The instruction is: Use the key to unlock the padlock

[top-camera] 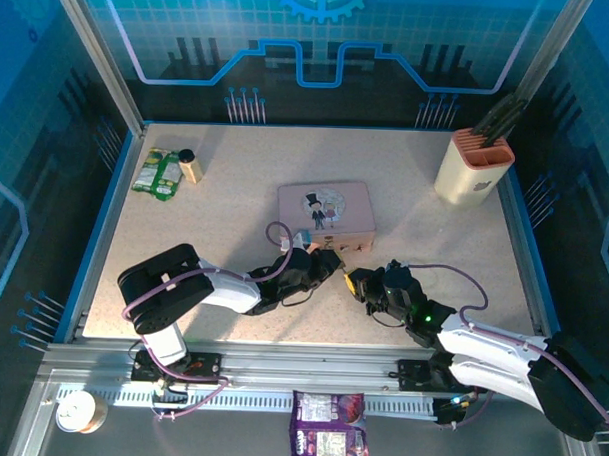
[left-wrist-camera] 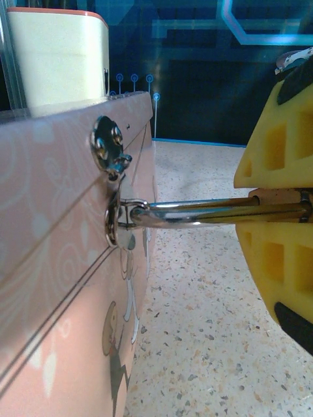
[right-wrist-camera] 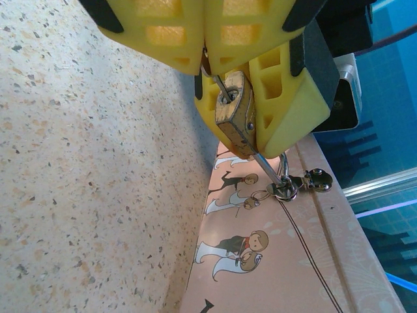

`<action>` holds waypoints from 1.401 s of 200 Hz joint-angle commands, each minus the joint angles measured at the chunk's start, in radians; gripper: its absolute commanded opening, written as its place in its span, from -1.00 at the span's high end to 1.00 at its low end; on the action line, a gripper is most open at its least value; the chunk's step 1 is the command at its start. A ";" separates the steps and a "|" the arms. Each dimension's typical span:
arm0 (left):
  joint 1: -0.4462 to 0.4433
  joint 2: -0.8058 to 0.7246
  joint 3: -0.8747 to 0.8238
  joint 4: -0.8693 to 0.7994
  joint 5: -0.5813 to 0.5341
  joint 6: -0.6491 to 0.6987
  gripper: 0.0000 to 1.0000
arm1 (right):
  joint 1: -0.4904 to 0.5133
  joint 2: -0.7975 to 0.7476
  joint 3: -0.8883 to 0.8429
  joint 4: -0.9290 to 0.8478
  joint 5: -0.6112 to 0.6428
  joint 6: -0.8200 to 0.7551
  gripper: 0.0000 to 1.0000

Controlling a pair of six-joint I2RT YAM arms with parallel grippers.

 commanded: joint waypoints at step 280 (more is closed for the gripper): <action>0.003 -0.145 0.038 -0.203 -0.033 0.015 1.00 | -0.137 -0.242 0.193 -0.561 -0.026 -0.766 -0.10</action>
